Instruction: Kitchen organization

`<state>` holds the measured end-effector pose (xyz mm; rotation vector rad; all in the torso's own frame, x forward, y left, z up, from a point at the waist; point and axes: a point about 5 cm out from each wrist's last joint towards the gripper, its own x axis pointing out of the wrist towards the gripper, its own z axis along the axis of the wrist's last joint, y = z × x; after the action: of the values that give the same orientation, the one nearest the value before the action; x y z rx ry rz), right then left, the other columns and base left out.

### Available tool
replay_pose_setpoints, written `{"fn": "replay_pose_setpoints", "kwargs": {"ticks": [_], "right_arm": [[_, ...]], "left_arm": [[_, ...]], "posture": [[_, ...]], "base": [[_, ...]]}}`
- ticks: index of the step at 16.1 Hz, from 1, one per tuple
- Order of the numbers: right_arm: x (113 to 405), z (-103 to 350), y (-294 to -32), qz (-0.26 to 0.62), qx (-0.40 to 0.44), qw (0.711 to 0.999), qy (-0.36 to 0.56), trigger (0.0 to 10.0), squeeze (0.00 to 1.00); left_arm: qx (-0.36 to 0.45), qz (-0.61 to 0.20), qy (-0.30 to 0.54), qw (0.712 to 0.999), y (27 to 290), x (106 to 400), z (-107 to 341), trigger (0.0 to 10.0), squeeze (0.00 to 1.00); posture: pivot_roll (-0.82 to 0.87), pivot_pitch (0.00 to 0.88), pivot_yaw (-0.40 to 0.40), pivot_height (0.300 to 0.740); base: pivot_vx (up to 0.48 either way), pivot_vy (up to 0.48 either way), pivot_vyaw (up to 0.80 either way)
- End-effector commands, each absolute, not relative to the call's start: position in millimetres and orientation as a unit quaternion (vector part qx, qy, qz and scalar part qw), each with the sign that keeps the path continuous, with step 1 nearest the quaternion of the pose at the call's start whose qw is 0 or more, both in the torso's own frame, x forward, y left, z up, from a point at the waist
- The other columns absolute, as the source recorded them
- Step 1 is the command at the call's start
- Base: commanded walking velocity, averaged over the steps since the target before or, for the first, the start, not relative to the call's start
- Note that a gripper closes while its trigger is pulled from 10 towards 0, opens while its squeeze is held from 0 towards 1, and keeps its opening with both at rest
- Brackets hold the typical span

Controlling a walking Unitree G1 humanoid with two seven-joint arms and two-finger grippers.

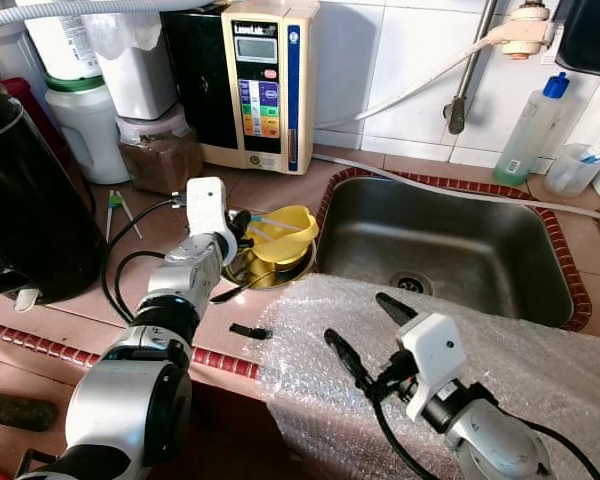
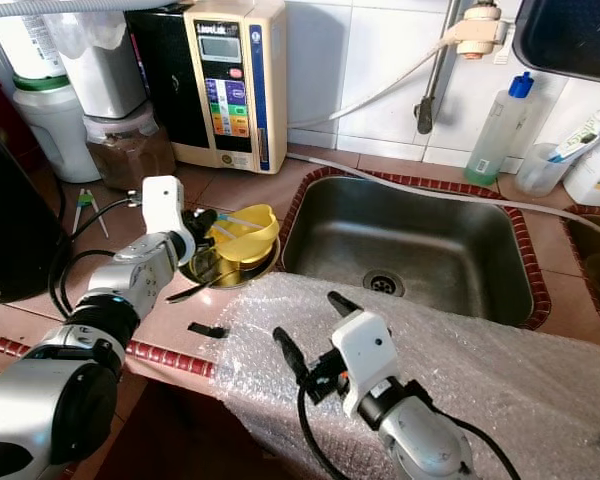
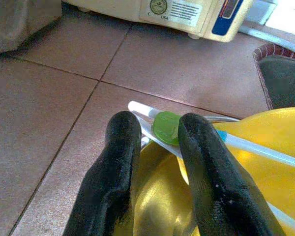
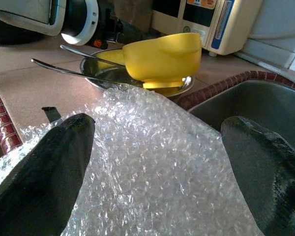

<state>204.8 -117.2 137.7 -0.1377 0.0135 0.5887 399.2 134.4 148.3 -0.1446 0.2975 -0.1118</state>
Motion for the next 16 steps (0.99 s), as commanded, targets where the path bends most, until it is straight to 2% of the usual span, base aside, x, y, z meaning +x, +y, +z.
{"fn": "replay_pose_setpoints", "kwargs": {"ticks": [1, 7, 11, 14, 16], "right_arm": [[206, 139, -120, 0.284, -0.071, 0.956, 0.002, 10.0, 0.0], [209, 139, -123, 0.276, -0.079, 0.958, -0.001, 10.0, 0.0], [212, 139, -125, 0.274, -0.083, 0.958, -0.003, 10.0, 0.0], [214, 139, -125, 0.275, -0.086, 0.958, -0.005, 10.0, 0.0], [216, 139, -126, 0.274, -0.09, 0.958, -0.007, 10.0, 0.0]], "left_arm": [[-0.076, -0.05, 0.145, 0.985, 136, 399, 148, 0.0, 0.0], [-0.13, -0.007, 0.084, 0.988, 152, 402, 163, 0.0, 0.0], [-0.201, 0.013, 0.043, 0.979, 164, 404, 174, 0.0, 0.0], [-0.217, 0.014, 0.026, 0.976, 166, 403, 176, 0.0, 0.0], [-0.172, -0.022, -0.005, 0.985, 162, 403, 184, 0.0, 0.0]], "posture": [[0.01, 0.0, 0.035, 0.74], [0.01, 0.0, 0.035, 0.74], [0.02, 0.0, 0.028, 0.74], [0.02, 0.0, 0.024, 0.74], [0.02, 0.0, 0.022, 0.74]], "base": [[0.0, 0.0, 0.0], [0.0, 0.0, 0.0], [0.0, 0.0, 0.0], [0.0, 0.0, 0.0], [0.0, 0.0, 0.0]]}}
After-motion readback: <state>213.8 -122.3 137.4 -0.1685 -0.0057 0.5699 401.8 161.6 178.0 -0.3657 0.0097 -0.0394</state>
